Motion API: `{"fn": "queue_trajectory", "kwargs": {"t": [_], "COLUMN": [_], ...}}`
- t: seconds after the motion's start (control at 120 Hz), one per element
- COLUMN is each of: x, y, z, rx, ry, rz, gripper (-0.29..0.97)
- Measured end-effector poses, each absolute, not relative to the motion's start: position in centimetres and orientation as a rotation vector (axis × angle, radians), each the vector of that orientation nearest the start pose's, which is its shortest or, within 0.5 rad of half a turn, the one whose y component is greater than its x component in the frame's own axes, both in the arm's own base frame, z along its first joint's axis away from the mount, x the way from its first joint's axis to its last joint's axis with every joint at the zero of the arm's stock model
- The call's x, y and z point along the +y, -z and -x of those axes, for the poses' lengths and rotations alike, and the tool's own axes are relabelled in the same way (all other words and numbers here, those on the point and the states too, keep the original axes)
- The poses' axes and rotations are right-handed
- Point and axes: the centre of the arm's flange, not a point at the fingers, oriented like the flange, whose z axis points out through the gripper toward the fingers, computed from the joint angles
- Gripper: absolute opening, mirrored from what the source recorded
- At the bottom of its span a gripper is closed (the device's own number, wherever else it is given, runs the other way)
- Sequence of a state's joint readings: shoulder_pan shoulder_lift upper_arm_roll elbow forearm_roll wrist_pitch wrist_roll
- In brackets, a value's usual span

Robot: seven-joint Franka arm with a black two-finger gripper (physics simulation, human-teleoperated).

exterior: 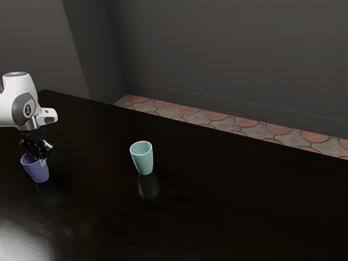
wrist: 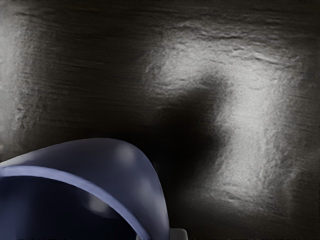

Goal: Place the left cup onto the right cup

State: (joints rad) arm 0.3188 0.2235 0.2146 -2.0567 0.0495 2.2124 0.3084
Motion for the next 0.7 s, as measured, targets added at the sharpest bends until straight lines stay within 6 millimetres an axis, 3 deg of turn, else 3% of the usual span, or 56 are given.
{"fn": "queue_trajectory", "kwargs": {"t": [0.233,0.433,0.575,0.7], "x": [28.8,27.3,25.2,22.8], "y": [-35.7,-38.8,-41.7,-42.8], "z": [-49.2,-48.8,-48.9,-49.5], "rx": [-0.298,-0.293,-0.274,-0.245], "ry": [-0.113,-0.115,-0.101,-0.106], "rz": [3.068,3.08,3.088,3.096], "gripper": [-0.1,-0.11,-0.11,-0.11]}}
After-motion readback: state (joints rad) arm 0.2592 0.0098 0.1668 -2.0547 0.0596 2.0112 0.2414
